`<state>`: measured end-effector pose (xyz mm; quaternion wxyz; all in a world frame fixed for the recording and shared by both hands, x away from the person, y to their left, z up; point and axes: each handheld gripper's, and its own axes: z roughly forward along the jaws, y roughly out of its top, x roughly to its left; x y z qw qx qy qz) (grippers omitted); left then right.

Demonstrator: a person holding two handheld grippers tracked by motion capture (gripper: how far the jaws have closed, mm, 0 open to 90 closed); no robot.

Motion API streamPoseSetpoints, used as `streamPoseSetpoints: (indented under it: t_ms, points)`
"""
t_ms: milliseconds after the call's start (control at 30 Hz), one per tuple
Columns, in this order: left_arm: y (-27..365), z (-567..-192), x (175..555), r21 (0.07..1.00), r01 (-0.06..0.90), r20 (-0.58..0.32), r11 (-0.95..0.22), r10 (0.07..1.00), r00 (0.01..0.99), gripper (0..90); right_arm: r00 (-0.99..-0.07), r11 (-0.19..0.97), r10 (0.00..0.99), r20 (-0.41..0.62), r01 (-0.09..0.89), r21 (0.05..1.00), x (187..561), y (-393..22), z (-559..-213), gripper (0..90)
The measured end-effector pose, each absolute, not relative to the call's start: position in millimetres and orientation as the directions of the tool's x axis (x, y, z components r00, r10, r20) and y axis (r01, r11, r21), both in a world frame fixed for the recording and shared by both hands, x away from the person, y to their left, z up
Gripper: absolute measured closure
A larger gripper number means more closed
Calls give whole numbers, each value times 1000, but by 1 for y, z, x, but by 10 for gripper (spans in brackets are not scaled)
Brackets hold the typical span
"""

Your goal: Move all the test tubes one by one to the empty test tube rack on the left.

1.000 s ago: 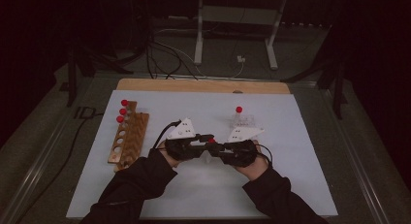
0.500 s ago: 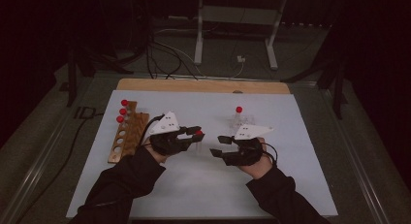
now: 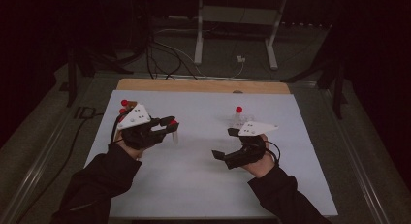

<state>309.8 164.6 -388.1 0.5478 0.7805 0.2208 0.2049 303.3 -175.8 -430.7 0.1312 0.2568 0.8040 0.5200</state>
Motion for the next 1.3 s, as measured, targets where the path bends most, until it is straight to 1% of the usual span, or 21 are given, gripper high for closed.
streamPoseSetpoints:
  t_ms: [233,800,1000,1300]
  points:
    - [192,-383,308,947,130,87,-294,624,777,719,-834,301,546,77,281,911,304,-180,-429,0]
    - [255,-375,302,952,158,97,-261,750,655,719,-840,300,539,62,261,918,302,-181,-427,0]
    - [274,-379,307,958,177,77,-228,792,606,719,-843,303,535,61,259,917,302,-180,-428,0]
    - [292,-391,317,955,201,79,-218,841,536,719,-845,305,531,61,258,917,302,-181,-428,0]
